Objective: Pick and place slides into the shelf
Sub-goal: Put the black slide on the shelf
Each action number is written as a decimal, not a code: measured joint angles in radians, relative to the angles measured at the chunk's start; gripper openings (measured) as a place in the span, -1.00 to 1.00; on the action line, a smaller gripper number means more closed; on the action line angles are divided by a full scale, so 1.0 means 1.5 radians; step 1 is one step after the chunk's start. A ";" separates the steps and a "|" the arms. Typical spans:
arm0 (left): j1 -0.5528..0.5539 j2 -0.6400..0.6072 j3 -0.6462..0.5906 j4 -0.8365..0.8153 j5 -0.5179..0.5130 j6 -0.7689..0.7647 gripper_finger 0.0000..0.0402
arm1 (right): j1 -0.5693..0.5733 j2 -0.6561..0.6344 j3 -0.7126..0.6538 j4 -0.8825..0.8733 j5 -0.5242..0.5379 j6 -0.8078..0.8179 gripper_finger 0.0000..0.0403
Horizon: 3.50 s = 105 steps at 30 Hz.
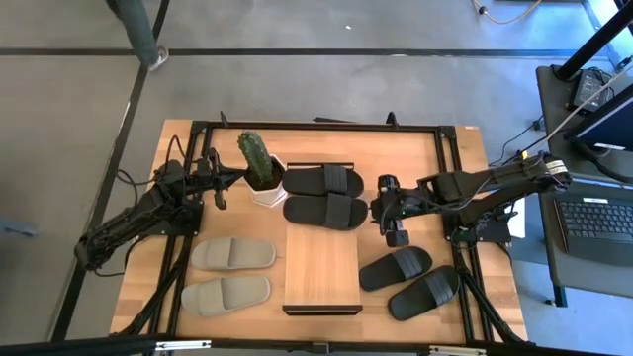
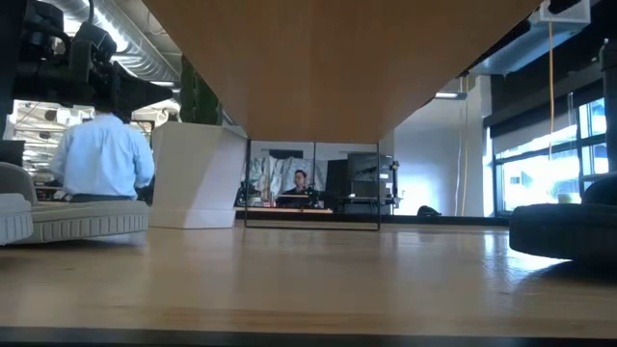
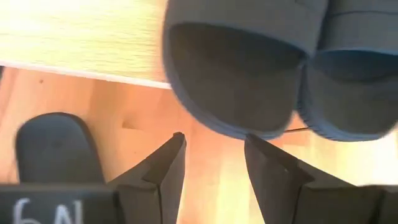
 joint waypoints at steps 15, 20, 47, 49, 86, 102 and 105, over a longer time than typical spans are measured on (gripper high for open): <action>0.000 0.000 0.000 0.000 0.000 0.000 -1.00 | 0.008 0.057 0.000 0.001 0.000 0.030 -0.18; 0.000 0.000 0.000 0.000 0.000 0.000 -1.00 | 0.008 0.057 0.012 0.000 0.000 0.021 -0.18; 0.000 0.000 0.000 0.000 0.000 0.001 -1.00 | 0.142 0.041 0.094 -0.232 -0.001 0.456 -0.18; 0.000 0.000 0.000 0.000 0.000 0.001 -1.00 | 0.168 0.041 0.101 -0.242 -0.009 0.541 -0.18; 0.000 0.000 0.000 0.000 0.000 0.000 -1.00 | 0.393 -0.190 -0.247 0.016 0.119 1.128 -0.18; 0.000 0.000 0.000 0.000 0.000 0.000 -1.00 | 0.416 -0.287 -0.472 0.174 0.054 1.255 -0.18; 0.000 0.000 0.000 0.000 0.000 0.000 -1.00 | 0.416 -0.287 -0.472 0.175 0.053 1.255 -0.18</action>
